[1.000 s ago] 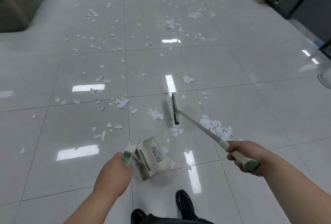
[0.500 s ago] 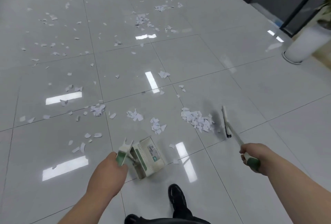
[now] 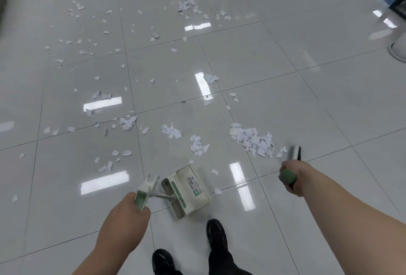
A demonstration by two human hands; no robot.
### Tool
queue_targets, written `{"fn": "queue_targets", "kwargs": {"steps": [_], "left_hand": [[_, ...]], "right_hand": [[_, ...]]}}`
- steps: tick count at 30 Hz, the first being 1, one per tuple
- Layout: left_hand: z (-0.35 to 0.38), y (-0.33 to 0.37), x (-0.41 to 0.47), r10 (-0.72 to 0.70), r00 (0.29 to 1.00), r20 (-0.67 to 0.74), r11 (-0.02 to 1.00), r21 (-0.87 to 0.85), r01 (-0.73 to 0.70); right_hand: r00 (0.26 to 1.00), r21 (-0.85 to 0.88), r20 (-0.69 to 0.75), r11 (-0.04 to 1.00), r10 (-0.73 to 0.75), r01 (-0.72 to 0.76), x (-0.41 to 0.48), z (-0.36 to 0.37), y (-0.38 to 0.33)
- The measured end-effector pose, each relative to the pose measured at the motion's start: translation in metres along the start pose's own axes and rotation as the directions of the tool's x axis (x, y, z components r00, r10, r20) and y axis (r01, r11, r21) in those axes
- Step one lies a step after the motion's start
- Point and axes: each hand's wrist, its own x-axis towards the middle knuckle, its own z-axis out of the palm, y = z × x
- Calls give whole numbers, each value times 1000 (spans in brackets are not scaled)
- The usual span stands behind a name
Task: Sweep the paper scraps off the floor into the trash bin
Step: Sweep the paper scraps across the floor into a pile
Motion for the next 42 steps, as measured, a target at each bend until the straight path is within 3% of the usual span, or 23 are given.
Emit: {"fn": "queue_targets", "kwargs": {"steps": [8,13,17,24,32,42], "left_hand": [[8,-9,-18,-127,991,-41,988,-90,123],[10,-19,-26,-192,979,-64,975,-129,183],[8,-24,-27,-218,973,-78,967,-154,204],[5,-27,-35,-227,969,-102,959,-194,205],[-1,-46,-48,-198,973,-122,964,-203,171],[-8,-97,-57,-152,983,-108,971,-203,128]], "right_hand": [[982,200,189,980,-22,-17,-21,86,-66],[956,221,287,975,-58,-8,-29,124,-100],[918,173,383,984,-103,38,-51,140,-114],[875,-60,473,987,-104,150,-79,122,-89],[909,-199,366,937,-200,286,-94,48,-7],[981,-243,177,962,-82,125,-100,46,98]]}}
